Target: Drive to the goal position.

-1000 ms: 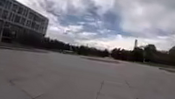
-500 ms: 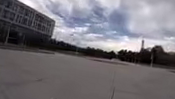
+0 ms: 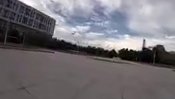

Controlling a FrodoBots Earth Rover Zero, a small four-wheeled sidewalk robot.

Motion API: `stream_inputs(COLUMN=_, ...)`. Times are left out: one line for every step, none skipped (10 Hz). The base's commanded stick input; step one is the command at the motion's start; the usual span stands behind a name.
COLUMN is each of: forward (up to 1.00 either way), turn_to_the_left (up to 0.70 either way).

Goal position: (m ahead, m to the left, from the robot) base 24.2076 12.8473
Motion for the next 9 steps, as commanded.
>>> stream_inputs(forward=1.0, turn_to_the_left=0.0)
stream_inputs(forward=1.0, turn_to_the_left=0.26)
stream_inputs(forward=1.0, turn_to_the_left=0.4)
stream_inputs(forward=1.0, turn_to_the_left=0.38)
stream_inputs(forward=1.0, turn_to_the_left=0.25)
stream_inputs(forward=1.0, turn_to_the_left=0.0)
stream_inputs(forward=1.0, turn_to_the_left=0.0)
stream_inputs(forward=1.0, turn_to_the_left=0.0)
stream_inputs(forward=1.0, turn_to_the_left=0.07)
